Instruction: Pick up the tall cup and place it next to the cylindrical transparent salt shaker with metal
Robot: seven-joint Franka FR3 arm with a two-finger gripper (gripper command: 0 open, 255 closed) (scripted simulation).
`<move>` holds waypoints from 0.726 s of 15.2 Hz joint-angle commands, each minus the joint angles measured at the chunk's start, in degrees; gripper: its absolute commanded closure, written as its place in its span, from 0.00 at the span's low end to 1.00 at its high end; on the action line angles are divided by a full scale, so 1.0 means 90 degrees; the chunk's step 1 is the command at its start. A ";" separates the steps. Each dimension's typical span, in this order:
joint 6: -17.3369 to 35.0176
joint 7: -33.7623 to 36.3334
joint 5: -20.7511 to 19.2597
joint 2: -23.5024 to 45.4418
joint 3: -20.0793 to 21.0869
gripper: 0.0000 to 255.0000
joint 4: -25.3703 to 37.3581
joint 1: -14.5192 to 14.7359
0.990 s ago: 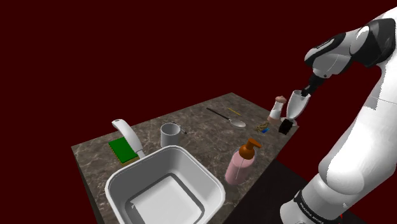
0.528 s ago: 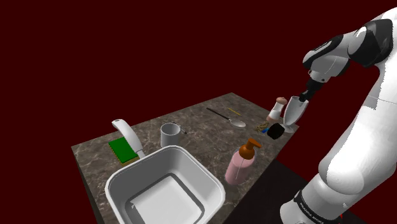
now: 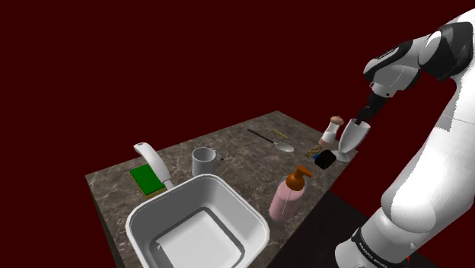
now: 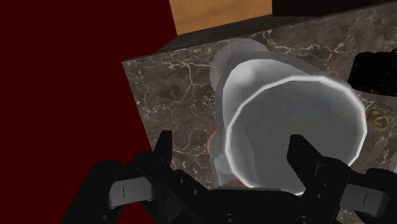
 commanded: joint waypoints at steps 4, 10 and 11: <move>-0.0616 0.0229 -0.0330 -0.0336 -0.0057 0.00 0.0406 0.0075; -0.0616 0.0229 -0.0330 -0.0336 -0.0057 0.00 0.0406 0.0075; -0.0615 0.0229 -0.0330 -0.0336 -0.0057 0.00 0.0406 0.0074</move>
